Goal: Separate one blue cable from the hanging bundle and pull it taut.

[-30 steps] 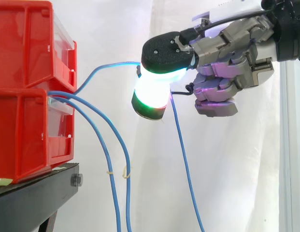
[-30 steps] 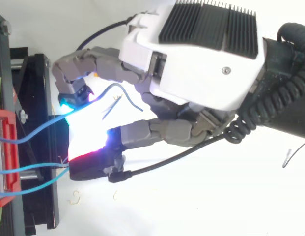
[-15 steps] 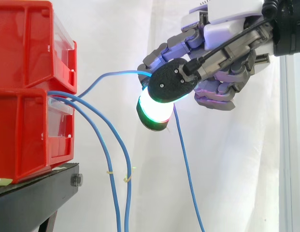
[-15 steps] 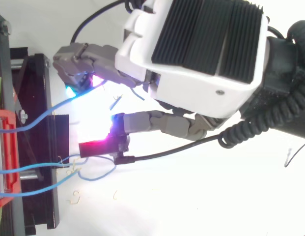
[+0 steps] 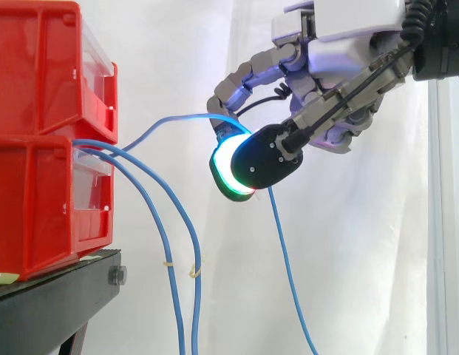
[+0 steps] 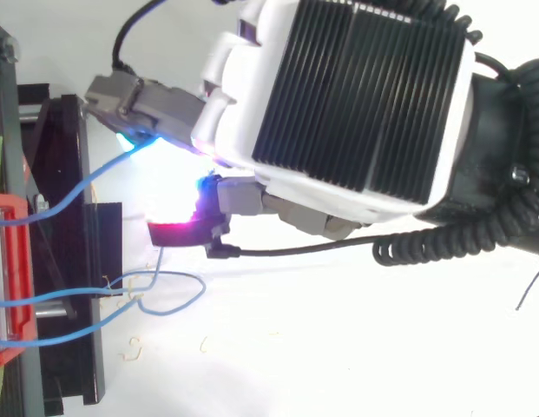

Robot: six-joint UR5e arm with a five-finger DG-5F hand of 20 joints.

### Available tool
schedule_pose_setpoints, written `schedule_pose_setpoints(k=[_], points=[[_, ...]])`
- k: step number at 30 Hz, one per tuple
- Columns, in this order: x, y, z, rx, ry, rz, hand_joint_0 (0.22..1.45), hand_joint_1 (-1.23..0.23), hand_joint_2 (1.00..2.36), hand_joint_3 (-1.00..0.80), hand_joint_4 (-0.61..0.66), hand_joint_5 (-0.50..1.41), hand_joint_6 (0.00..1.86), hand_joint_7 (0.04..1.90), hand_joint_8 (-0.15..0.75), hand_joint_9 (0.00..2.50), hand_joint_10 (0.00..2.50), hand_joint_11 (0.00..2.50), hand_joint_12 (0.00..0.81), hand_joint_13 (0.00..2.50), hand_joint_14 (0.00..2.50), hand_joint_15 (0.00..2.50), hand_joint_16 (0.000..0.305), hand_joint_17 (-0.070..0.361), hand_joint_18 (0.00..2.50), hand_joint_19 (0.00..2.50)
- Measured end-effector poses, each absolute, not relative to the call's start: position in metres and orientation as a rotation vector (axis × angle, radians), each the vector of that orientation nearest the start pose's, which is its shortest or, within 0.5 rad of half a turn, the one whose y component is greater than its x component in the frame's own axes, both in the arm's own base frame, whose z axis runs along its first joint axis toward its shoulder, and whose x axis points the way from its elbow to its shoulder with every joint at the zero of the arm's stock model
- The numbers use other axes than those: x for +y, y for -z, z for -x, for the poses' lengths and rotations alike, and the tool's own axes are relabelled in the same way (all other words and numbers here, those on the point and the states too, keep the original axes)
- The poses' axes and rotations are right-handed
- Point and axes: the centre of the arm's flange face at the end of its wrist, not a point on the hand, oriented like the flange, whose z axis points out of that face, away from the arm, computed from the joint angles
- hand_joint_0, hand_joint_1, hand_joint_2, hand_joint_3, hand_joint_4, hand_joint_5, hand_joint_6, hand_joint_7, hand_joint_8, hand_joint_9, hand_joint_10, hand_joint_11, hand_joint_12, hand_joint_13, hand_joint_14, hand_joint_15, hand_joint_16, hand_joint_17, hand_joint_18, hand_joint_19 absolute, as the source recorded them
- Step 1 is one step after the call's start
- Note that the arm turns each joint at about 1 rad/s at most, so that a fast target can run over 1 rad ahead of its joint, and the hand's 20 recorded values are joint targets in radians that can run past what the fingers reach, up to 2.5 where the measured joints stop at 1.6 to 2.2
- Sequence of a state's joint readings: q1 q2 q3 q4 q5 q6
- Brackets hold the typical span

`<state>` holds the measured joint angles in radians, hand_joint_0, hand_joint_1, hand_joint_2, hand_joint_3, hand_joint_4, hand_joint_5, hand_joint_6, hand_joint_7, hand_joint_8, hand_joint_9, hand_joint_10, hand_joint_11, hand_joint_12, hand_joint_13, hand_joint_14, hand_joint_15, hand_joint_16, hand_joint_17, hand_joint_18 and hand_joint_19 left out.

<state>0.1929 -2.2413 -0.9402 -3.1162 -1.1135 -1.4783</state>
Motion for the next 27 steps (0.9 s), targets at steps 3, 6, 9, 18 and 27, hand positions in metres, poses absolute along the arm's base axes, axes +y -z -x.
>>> schedule_pose_setpoints(k=[3, 6, 9, 18, 27], points=[[-0.032, -0.379, -0.758, 1.533, 0.189, -0.221, 0.75, -0.8, 1.02, -0.26, 0.21, 0.1, 0.51, 1.25, 0.171, 2.35, 0.0, 2.4, 0.286, 1.41, 1.18, 1.36, 0.034, 0.076, 1.18, 1.45], [-0.03, -0.385, -0.746, 1.494, 0.233, -0.166, 0.75, -0.8, 1.02, -0.26, 0.21, 0.1, 0.51, 1.25, 0.171, 2.35, 0.0, 2.41, 0.286, 1.41, 1.19, 1.34, 0.034, 0.077, 1.18, 1.45], [-0.03, -0.388, -0.733, 1.458, 0.278, -0.11, 0.75, -0.8, 1.02, -0.26, 0.21, 0.1, 0.51, 1.25, 0.172, 2.35, 0.0, 2.41, 0.286, 1.41, 1.2, 1.33, 0.035, 0.078, 1.18, 1.45], [-0.022, -0.39, -0.731, 1.306, 0.364, 0.037, 0.75, -0.8, 1.02, -0.26, 0.21, 0.1, 0.51, 1.25, 0.18, 2.36, 0.01, 2.39, 0.286, 1.41, 1.19, 1.35, 0.034, 0.077, 1.18, 1.45], [-0.017, -0.397, -0.735, 1.245, 0.413, 0.125, 0.75, -0.8, 1.02, -0.26, 0.21, 0.1, 0.51, 1.25, 0.18, 2.35, 0.01, 2.42, 0.286, 1.41, 1.19, 1.34, 0.034, 0.077, 1.18, 1.44]])
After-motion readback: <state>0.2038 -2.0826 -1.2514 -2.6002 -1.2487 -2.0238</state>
